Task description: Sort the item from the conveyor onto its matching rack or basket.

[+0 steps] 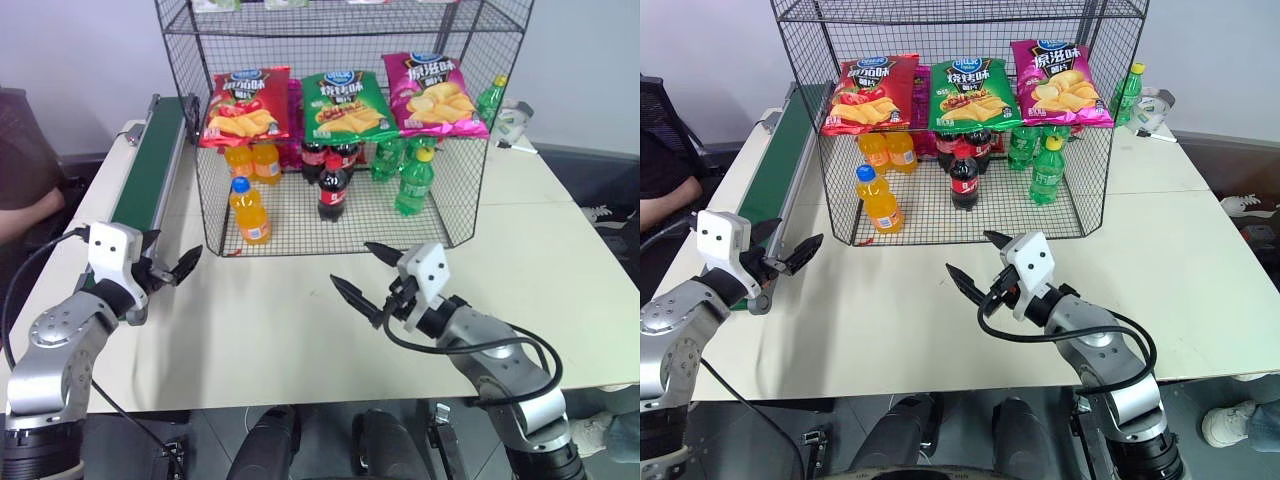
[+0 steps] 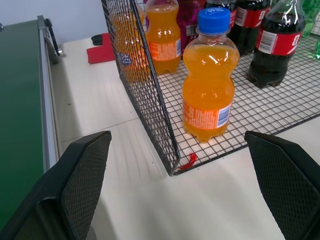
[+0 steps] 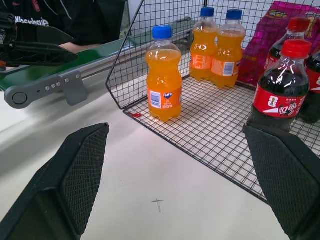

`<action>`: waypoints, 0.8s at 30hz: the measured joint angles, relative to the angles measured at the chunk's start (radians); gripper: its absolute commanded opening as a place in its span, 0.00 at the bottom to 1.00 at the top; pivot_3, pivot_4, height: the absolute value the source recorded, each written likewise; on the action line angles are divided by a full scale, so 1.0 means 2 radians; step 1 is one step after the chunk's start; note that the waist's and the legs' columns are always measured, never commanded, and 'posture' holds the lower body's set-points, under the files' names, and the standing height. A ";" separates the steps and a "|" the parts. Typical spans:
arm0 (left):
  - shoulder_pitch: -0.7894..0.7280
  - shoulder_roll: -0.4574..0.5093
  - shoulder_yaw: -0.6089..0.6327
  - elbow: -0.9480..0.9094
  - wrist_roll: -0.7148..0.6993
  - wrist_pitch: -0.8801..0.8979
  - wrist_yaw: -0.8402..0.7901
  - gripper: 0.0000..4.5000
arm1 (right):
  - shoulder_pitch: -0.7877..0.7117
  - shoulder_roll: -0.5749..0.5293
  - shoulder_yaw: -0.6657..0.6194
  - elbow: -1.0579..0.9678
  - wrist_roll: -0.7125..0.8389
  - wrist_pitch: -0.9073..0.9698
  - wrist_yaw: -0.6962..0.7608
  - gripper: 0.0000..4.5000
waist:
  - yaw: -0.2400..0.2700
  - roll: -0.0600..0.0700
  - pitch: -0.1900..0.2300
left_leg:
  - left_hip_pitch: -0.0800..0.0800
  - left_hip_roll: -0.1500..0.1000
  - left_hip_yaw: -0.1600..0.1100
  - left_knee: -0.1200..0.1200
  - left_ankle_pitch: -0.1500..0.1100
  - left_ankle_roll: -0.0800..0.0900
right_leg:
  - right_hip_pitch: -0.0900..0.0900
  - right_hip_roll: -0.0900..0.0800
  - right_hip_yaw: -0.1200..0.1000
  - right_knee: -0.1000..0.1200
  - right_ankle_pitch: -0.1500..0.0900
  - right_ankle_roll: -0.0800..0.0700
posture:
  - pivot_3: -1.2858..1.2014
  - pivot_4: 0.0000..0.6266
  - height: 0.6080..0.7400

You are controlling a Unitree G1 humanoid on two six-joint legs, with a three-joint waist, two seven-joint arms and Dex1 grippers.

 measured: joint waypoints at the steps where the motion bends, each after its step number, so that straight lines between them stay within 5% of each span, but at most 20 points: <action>1: 0.000 0.000 0.000 0.000 0.000 0.000 0.000 0.99 | 0.000 0.000 0.000 0.000 0.001 0.000 0.000 1.00 | 0.000 0.000 0.000 | 0.000 0.000 0.000 0.000 0.000 0.000 | 0.000 0.000 0.000 0.000 0.000 0.000 | 0.52 0.24 1.00; 24: -0.001 -0.006 0.014 0.001 -0.006 0.013 0.015 0.99 | -0.012 -0.002 -0.003 0.000 0.013 0.000 0.000 1.00 | 0.000 0.000 0.000 | 0.000 0.000 0.000 0.000 0.000 0.000 | 0.000 0.000 0.000 0.000 0.000 0.000 | 0.52 0.24 1.00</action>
